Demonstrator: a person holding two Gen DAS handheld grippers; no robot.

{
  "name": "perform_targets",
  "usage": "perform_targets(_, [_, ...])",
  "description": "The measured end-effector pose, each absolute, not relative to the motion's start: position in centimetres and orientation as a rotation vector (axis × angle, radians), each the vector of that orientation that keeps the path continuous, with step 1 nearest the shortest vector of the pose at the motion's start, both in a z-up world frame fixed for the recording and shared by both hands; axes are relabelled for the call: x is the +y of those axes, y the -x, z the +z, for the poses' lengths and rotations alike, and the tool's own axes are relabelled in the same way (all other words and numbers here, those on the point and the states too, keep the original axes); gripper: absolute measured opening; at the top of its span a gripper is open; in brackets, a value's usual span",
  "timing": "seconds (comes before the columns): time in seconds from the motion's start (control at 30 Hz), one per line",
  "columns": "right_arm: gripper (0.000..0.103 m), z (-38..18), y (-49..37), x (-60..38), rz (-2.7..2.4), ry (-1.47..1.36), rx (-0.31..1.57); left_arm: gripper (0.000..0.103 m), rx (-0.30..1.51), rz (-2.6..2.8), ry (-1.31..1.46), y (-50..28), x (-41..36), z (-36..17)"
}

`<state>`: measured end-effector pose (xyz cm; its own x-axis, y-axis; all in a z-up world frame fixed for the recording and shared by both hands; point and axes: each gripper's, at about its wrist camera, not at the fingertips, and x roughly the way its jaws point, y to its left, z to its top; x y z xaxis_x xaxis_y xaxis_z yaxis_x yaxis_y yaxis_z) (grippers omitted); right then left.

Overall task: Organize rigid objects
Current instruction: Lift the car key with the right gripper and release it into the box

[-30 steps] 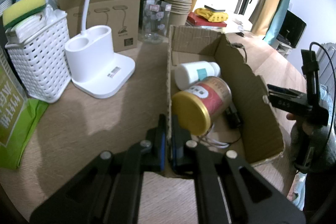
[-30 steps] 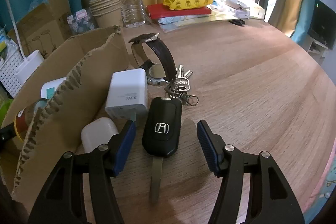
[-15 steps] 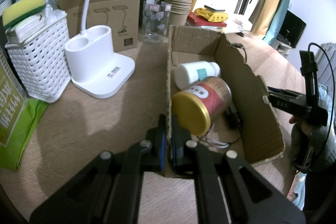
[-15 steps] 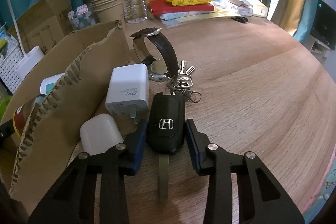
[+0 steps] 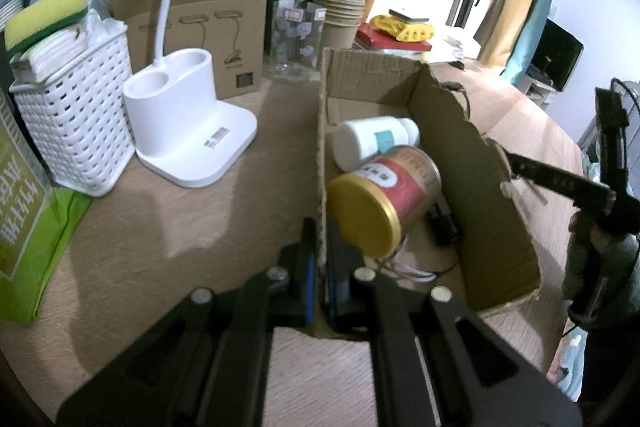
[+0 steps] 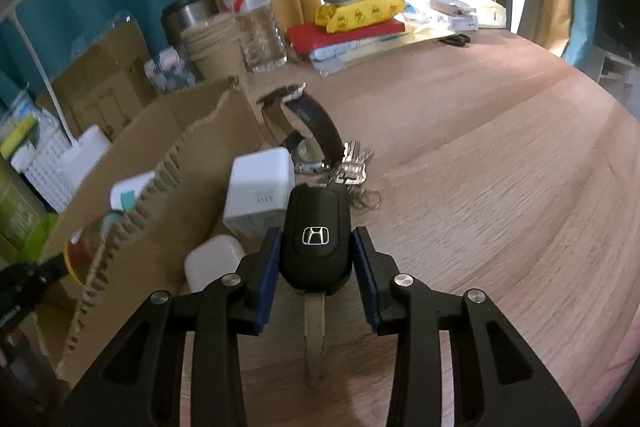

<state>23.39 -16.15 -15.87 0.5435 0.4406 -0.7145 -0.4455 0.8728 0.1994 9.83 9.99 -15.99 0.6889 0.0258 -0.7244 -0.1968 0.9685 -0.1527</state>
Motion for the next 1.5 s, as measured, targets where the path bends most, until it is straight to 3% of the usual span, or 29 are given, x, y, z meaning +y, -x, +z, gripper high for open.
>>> perform_targets(1.5, [0.037, -5.2, -20.1, -14.8, 0.643, -0.037, 0.624, 0.004, 0.797, 0.118, 0.23, -9.8, 9.9, -15.9])
